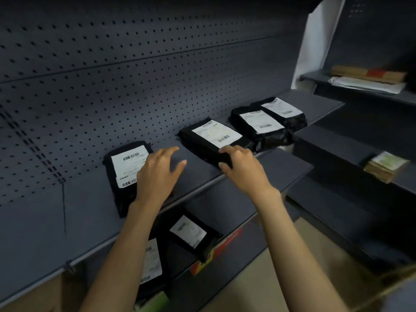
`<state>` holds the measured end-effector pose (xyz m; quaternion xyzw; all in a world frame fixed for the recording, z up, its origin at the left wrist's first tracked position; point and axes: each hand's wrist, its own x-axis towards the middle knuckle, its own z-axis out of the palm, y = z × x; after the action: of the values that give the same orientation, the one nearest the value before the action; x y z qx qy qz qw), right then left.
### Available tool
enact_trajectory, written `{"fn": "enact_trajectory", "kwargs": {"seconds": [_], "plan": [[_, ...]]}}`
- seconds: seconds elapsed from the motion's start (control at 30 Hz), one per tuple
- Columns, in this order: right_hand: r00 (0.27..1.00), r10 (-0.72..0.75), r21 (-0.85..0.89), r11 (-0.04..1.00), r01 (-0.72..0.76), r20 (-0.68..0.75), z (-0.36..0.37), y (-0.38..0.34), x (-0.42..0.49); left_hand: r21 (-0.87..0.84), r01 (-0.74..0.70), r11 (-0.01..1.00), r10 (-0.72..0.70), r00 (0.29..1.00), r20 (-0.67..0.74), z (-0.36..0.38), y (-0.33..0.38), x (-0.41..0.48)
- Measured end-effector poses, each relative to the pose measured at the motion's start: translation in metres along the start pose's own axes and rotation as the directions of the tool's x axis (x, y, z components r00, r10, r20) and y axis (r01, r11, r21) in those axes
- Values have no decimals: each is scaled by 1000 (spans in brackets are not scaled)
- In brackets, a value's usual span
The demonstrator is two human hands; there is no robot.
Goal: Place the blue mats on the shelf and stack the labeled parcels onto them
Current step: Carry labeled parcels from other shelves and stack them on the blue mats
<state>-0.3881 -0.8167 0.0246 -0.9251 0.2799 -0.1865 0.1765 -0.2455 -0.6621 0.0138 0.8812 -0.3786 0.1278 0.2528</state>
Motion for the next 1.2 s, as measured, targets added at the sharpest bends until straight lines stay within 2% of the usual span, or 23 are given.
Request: {"fn": "enact_trajectory", "kwargs": {"seconds": [0.13,0.3,0.4,0.53,0.67,0.83,0.97,1.2], "plan": [[990,-137,64,989,136,17,2,30,50,76,163,984,-159,986,-52,20,18,16],[978,-189,92,979,182,83,10,62,96,138,329,934,-310,940,-140,36,36,17],[967,-195,97,979,180,167,18,72,114,249,390,886,-361,919,-158,40,35,13],[939,-167,82,985,149,302,28,77,134,280,564,777,-551,824,-131,35,19,12],[905,-140,51,990,131,401,36,65,148,283,678,679,-690,720,-71,26,-1,15],[907,-155,-10,985,173,390,48,51,148,241,755,610,-778,628,1,21,-15,11],[897,-199,16,978,209,395,56,33,142,221,773,594,-797,603,32,22,-20,8],[867,-329,134,944,300,375,72,4,125,85,826,558,-829,549,109,14,-32,5]]}}
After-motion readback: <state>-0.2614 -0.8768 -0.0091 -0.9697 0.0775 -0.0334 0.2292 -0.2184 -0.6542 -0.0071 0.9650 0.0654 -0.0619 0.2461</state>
